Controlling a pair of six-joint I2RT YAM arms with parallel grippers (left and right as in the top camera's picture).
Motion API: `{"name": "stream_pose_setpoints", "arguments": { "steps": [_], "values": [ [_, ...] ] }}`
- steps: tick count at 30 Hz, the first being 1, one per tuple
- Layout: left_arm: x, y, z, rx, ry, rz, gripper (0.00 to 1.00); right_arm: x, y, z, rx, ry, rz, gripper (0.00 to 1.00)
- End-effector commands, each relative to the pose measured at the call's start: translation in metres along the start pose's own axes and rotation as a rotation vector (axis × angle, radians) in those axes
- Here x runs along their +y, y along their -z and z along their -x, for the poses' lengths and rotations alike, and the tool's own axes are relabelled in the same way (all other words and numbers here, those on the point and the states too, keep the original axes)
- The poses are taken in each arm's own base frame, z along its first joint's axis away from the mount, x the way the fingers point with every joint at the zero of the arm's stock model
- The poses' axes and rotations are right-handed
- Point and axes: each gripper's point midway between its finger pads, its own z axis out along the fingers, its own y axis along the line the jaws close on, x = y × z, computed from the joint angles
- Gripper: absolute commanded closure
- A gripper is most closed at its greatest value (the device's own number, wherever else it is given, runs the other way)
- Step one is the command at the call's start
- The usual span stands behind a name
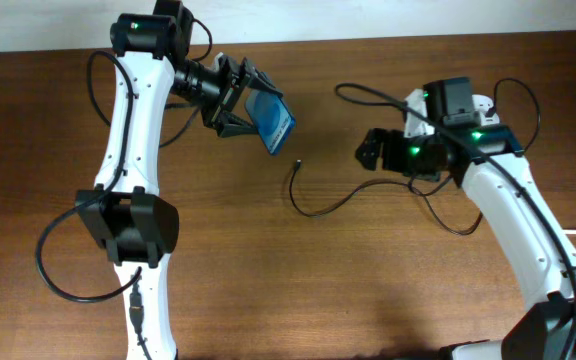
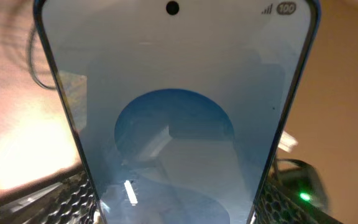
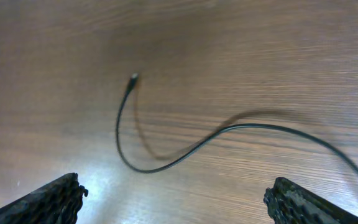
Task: Plug charger to phone and switch on socket
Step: 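Lift the phone with the left gripper and tilt it upright, then carry the phone with the left gripper toward the right gripper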
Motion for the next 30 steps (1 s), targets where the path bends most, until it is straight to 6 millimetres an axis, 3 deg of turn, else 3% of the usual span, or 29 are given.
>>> {"name": "stream_pose_setpoints", "arguments": {
  "steps": [1, 6, 12, 21, 24, 27, 29, 30],
  "values": [
    [-0.020, 0.006, -0.013, 0.053, 0.154, -0.087, 1.00, -0.017, 0.008, 0.012, -0.035, -0.060, -0.040, 0.01],
    [-0.035, 0.009, -0.024, 0.140, 0.325, -0.157, 1.00, -0.023, 0.009, 0.010, -0.026, -0.074, -0.054, 0.01],
    [-0.059, 0.019, -0.043, 0.281, 0.321, -0.288, 1.00, -0.023, 0.009, 0.010, -0.026, -0.081, -0.054, 0.01],
    [-0.060, 0.019, -0.044, 0.286, 0.321, -0.293, 1.00, -0.018, 0.009, 0.010, -0.022, -0.084, -0.030, 0.01],
    [-0.049, 0.014, -0.036, 0.223, 0.324, -0.233, 1.00, -0.012, 0.009, 0.010, -0.019, -0.081, 0.004, 0.01],
    [-0.024, 0.007, -0.016, 0.085, 0.350, -0.103, 1.00, 0.011, 0.010, 0.015, -0.022, -0.060, 0.134, 0.01],
    [0.013, 0.007, 0.012, -0.125, 0.487, 0.077, 1.00, 0.025, 0.012, 0.019, -0.025, -0.068, 0.216, 0.01],
    [0.021, 0.008, 0.018, -0.173, 0.518, 0.112, 1.00, 0.028, 0.012, 0.021, -0.026, -0.096, 0.235, 0.01]
  ]
}}
